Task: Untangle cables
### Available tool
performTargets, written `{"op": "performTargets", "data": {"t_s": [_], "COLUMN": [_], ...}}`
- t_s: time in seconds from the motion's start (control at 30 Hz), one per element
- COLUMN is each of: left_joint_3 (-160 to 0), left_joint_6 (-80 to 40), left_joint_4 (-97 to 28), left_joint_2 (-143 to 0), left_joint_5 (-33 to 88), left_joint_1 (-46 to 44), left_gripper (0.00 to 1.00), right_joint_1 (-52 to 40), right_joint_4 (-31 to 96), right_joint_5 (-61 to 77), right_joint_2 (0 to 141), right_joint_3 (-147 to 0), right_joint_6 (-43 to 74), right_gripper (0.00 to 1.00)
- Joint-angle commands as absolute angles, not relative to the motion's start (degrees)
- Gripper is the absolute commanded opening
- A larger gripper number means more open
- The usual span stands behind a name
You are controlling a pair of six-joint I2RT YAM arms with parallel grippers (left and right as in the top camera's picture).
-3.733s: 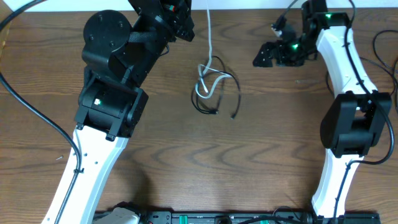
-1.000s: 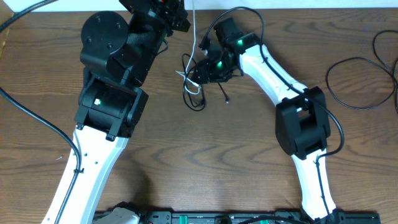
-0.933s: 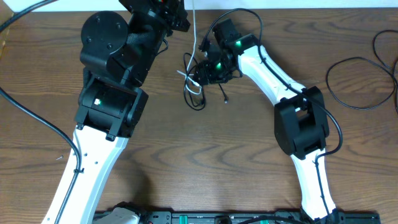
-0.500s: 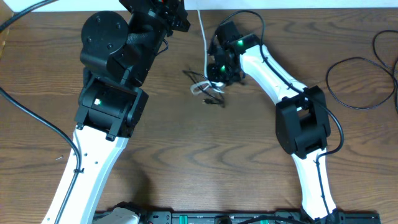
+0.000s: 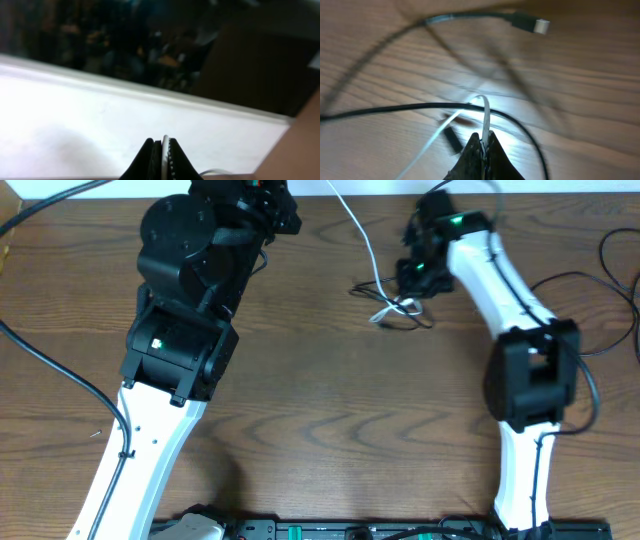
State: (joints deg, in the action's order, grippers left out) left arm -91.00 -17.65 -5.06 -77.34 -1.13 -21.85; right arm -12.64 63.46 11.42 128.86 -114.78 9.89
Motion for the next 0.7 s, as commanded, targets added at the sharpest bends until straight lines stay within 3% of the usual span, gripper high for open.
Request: {"op": "performTargets", "data": {"t_s": [0.0,0.23,0.6,0.67], "left_joint_3": [-92.27,-92.16,-92.12,-92.12], "left_joint_6": [-14.79,-13.54,-13.61,-13.56], "left_joint_4": [-8.08,-25.32,-43.33,-44.12], "left_joint_2": [-76.71,-77.34,-81.36,-82.32], "left_joint_5": [-8.03,-17.89,-16.86,-14.20], "left_joint_1": [-21.54,-21.39,-18.09,-17.54], "left_gripper": [0.07,0.08,0.08,0.12], "right_joint_1": [-10.92,-9.61,-9.30,-9.30], "right_joint_4": [64.20,66.37,66.17,66.19], "right_joint_5": [8.93,9.39,24.60,28.32], "right_joint_2": [122.96,118.72,114.10,113.38], "right_joint_3": [-115.39,-115.39,-115.39,-115.39], "right_joint_6": [7.81,5.43,0.38,-0.78], "right_gripper": [0.01,0.01,0.01,0.01]}}
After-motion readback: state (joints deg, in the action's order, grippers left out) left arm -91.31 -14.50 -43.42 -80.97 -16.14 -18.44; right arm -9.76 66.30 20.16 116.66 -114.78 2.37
